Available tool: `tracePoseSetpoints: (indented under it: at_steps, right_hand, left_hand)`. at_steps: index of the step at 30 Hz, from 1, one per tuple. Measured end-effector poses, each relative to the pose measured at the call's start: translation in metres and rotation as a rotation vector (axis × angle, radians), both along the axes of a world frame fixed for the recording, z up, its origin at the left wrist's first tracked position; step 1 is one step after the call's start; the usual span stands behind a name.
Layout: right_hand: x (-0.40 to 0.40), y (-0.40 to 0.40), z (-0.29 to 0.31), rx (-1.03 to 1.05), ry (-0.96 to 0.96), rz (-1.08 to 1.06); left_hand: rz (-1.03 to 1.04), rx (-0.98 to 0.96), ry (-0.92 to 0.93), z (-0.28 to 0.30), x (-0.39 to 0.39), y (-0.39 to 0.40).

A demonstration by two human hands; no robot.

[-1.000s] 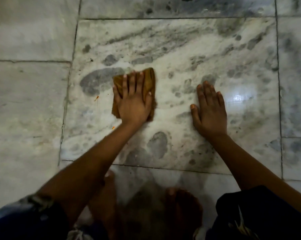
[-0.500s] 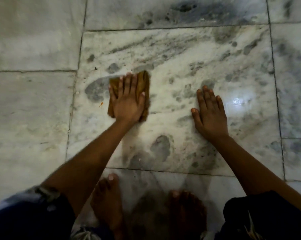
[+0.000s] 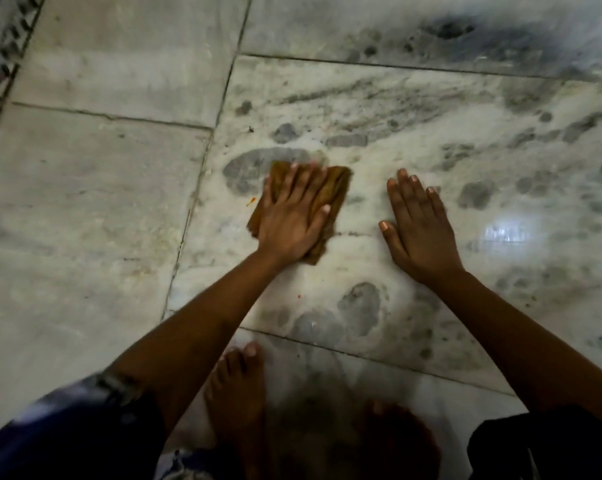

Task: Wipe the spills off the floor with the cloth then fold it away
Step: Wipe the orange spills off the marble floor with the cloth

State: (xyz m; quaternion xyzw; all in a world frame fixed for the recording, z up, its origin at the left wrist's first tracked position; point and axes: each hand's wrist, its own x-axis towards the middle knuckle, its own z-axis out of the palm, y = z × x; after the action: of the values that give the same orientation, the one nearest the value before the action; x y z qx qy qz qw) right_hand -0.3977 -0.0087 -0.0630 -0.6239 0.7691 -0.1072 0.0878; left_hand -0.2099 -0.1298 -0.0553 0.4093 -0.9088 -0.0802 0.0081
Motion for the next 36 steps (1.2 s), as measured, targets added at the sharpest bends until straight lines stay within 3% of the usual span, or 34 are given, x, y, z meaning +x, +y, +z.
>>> tracePoseSetpoints:
  at_steps: [3, 6, 9, 14, 18, 21, 24, 28, 30, 34, 36]
  right_hand:
    - [-0.005, -0.003, -0.007, 0.018, 0.015, 0.000]
    - [-0.006, -0.003, -0.008, 0.017, 0.018, -0.009]
    - [-0.006, -0.003, -0.009, 0.005, 0.026, 0.001]
    - [-0.005, -0.003, -0.007, 0.025, 0.011, 0.004]
    - [-0.006, -0.002, -0.007, 0.036, 0.001, -0.003]
    - [-0.006, -0.003, -0.009, 0.021, 0.003, -0.013]
    - [-0.006, -0.002, -0.009, 0.008, 0.015, -0.002]
    - [-0.006, -0.002, -0.009, 0.022, 0.005, 0.004]
    - [-0.006, -0.001, -0.009, 0.011, 0.000, 0.005]
    - [-0.006, -0.001, -0.009, 0.002, 0.002, -0.006]
    - [-0.005, -0.001, -0.008, 0.008, 0.006, -0.007]
  left_hand:
    - [0.185, -0.028, 0.003, -0.004, 0.011, 0.045]
    - [0.025, 0.027, -0.040, 0.002, -0.016, 0.049]
    - [-0.069, 0.053, -0.076, 0.007, -0.037, -0.006]
    - [0.221, 0.025, -0.060, 0.003, 0.002, -0.075]
    - [0.570, 0.028, 0.000, 0.003, 0.032, -0.004]
    - [0.373, 0.083, -0.029, 0.004, -0.005, 0.035]
    - [0.175, 0.061, -0.049, 0.006, -0.048, -0.021]
    - [0.276, 0.079, -0.063, 0.006, -0.041, -0.118]
    - [0.389, 0.090, -0.033, 0.007, -0.011, -0.128]
    - [0.479, 0.031, -0.053, 0.007, 0.049, -0.058]
    - [0.369, 0.022, -0.062, 0.004, 0.062, 0.005]
